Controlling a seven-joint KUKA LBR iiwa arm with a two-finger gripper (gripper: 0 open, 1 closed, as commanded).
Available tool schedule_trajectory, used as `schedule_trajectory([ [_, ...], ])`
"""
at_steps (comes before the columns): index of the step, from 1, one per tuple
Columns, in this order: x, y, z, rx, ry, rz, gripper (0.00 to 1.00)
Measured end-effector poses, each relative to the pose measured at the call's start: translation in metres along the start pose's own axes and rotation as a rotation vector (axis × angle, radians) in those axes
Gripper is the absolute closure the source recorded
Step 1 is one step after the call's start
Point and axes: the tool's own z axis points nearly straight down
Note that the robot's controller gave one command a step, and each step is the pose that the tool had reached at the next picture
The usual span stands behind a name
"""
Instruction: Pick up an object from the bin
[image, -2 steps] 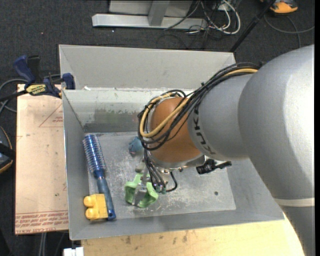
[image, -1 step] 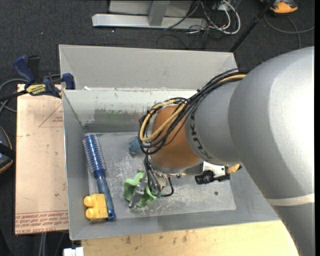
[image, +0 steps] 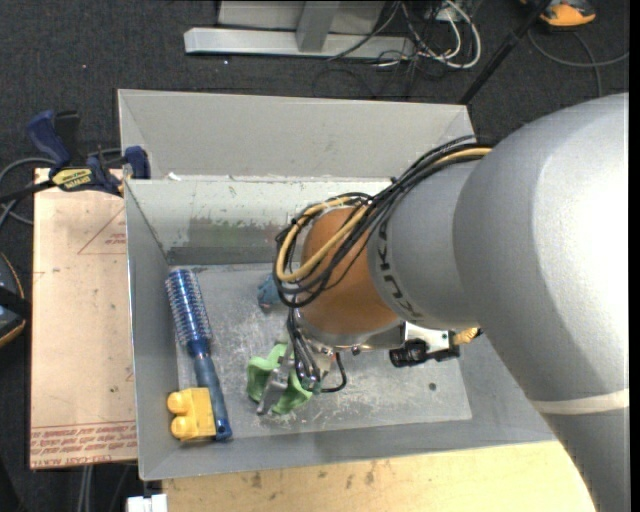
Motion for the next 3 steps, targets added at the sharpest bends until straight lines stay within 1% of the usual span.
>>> schedule_trajectory([
  [1, 0.0, 0.001, 0.0, -0.002, 0.0, 0.001, 1.0],
  [2, -0.001, 0.002, -0.034, 0.003, 0.0, -0.001, 1.0],
  [3, -0.001, 0.003, -0.064, 0.003, 0.0, -0.003, 1.0],
])
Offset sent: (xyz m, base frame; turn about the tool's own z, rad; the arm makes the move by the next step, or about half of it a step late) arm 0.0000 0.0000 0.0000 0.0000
